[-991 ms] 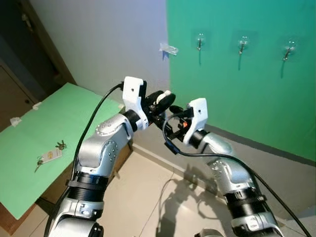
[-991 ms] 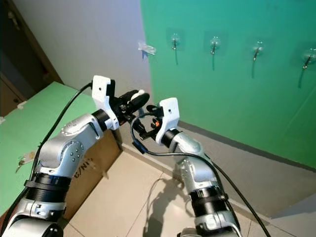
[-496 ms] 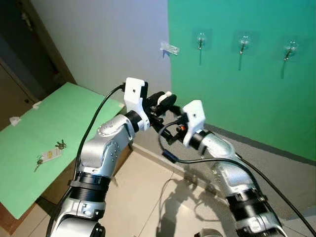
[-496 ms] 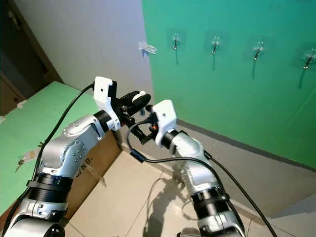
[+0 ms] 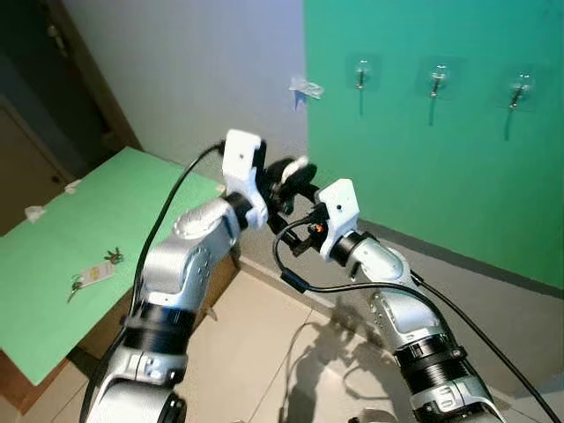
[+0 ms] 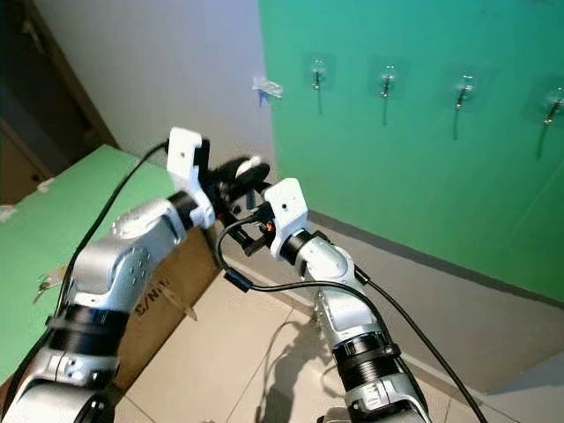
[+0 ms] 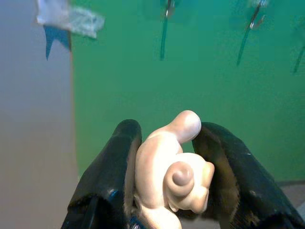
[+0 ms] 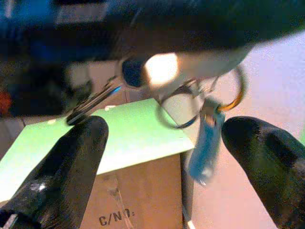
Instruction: Hang keys on a hook
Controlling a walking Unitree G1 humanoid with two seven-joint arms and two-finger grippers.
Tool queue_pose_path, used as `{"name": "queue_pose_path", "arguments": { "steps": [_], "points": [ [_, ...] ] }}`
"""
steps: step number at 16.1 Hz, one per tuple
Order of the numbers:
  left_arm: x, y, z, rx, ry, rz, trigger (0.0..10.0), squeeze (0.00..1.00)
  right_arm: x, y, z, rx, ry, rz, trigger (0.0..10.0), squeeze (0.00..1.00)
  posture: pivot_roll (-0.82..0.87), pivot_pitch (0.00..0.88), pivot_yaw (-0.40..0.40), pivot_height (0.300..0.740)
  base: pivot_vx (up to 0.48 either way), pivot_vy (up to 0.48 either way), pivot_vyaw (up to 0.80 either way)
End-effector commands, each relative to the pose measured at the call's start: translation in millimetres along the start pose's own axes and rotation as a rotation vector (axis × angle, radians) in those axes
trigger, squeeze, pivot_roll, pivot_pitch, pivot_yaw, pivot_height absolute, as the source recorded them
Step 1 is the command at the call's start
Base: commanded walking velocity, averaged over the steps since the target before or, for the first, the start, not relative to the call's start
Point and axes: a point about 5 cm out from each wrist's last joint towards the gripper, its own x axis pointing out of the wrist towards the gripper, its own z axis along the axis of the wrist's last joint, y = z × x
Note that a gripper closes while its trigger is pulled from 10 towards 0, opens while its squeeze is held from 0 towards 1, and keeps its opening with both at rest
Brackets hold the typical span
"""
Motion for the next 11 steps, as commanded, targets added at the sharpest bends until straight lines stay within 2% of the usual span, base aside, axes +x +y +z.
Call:
{"name": "queue_pose_path", "arguments": {
  "steps": [1,4,8,11],
  "points": [
    [-0.1,1.1,9.3,-0.002,-0.037,0.008,10.0,0.00,5.6,3.5,3.5,-0.023,-0.015,0.006,10.0,0.00,-0.27,0.000,0.142,0.740,0.000,0.000,0.00],
    [2.6,-2.4,13.4,0.001,-0.054,-0.002,10.0,0.00,5.2,5.1,0.7,-0.016,-0.011,0.013,10.0,0.00,-0.27,0.000,0.141,0.740,0.000,0.000,0.00],
    [6.1,-5.6,15.2,-0.023,-0.061,-0.014,10.0,0.00,9.8,4.9,2.8,0.046,-0.036,-0.028,10.0,0.00,-0.27,0.000,0.139,0.740,0.000,0.000,0.00],
    [5.6,-4.7,10.5,-0.022,-0.043,0.004,10.0,0.00,11.9,1.5,4.2,0.005,-0.037,-0.045,10.0,0.00,-0.27,0.000,0.133,0.740,0.000,0.000,0.00]
  ]
}}
